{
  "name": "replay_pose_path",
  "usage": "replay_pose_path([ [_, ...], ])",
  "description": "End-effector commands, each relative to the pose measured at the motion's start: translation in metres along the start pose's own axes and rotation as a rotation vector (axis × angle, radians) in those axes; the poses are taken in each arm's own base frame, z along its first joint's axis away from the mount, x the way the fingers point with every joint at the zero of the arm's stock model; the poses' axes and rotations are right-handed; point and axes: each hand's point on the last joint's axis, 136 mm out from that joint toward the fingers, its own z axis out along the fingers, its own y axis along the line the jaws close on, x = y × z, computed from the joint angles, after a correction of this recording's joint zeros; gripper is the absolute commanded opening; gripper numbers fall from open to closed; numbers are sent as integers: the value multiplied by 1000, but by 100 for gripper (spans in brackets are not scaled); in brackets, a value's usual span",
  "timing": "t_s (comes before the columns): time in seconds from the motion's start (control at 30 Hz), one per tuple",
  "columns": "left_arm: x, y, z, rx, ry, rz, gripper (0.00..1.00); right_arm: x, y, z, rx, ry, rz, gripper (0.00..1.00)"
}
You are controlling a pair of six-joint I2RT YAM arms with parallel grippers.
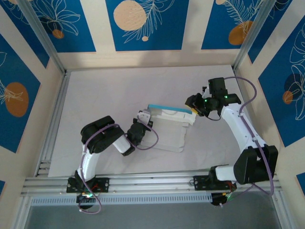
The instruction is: Fold the paper box
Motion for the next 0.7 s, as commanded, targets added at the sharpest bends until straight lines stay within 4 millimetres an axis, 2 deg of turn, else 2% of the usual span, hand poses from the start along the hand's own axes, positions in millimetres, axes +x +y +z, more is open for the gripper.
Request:
replay_pose_path([
  [0.0, 18, 2, -6, -18, 52, 60, 0, 8, 6, 7, -43, 86, 40, 47],
  [0.17, 18, 0, -6, -14, 51, 74, 0, 16, 0, 20, -61, 136, 65, 47],
  [0.27, 18, 0, -6, -12, 51, 75, 0, 12, -9, 23, -35, 110, 71, 48],
  [0.5, 20, -2, -7, -7, 55, 80, 0, 9, -16, 39, -41, 132, 84, 48],
  [0.67, 21, -4, -8, 0, 56, 87, 0, 7, -4, 43, -190, 162, 119, 48],
])
